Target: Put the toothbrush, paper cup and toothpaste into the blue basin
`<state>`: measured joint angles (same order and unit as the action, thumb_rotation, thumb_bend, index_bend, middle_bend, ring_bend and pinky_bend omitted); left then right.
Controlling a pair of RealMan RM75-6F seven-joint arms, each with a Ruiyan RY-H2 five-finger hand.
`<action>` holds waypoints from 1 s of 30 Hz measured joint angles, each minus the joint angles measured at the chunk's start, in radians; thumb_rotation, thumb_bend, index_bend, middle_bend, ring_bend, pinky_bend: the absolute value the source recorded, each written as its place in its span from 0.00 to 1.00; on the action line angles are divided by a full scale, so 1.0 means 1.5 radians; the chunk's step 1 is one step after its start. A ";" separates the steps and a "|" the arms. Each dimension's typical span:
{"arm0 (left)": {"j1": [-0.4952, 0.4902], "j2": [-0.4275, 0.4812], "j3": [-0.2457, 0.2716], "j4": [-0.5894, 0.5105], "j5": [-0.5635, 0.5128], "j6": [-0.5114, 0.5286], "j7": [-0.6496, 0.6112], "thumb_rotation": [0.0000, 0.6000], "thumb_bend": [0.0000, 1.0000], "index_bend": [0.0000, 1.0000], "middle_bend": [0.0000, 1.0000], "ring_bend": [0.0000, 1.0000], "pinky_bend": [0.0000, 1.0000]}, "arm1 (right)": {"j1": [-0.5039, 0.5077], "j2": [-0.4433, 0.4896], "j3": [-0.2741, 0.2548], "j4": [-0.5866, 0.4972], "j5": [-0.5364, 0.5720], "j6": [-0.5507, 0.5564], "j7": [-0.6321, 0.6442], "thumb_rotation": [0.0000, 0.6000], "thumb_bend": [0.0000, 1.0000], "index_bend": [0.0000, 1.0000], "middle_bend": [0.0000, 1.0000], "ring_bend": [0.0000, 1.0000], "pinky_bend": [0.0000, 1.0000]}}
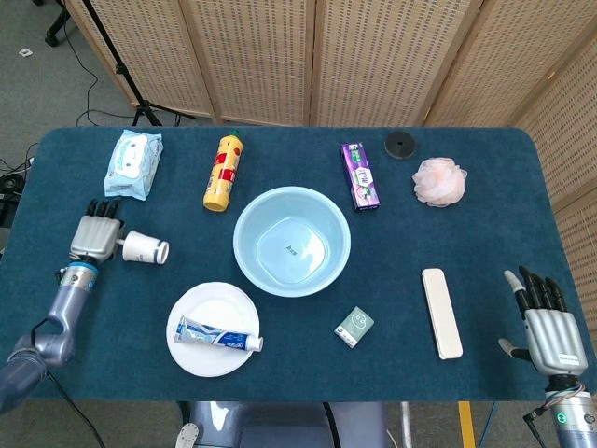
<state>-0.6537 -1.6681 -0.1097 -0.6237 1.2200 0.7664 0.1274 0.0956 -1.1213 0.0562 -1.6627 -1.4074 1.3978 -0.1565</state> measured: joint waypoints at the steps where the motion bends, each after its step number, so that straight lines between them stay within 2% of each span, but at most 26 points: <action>1: 0.000 0.002 -0.001 -0.001 0.000 0.001 0.000 1.00 0.44 0.64 0.02 0.00 0.03 | 0.000 0.000 0.000 0.000 0.000 0.000 0.000 1.00 0.10 0.00 0.00 0.00 0.00; 22: 0.036 0.105 -0.005 -0.063 0.004 0.015 -0.022 1.00 0.43 0.65 0.02 0.00 0.03 | 0.000 -0.001 -0.002 -0.004 -0.004 0.000 -0.005 1.00 0.10 0.00 0.00 0.00 0.00; 30: 0.042 0.137 -0.019 -0.075 -0.004 0.020 -0.035 1.00 0.43 0.65 0.02 0.00 0.03 | 0.000 -0.002 -0.004 -0.006 -0.006 -0.001 -0.008 1.00 0.10 0.00 0.00 0.00 0.00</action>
<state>-0.5908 -1.4630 -0.1381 -0.7364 1.2143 0.7963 0.0745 0.0957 -1.1237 0.0501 -1.6719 -1.4167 1.3958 -0.1679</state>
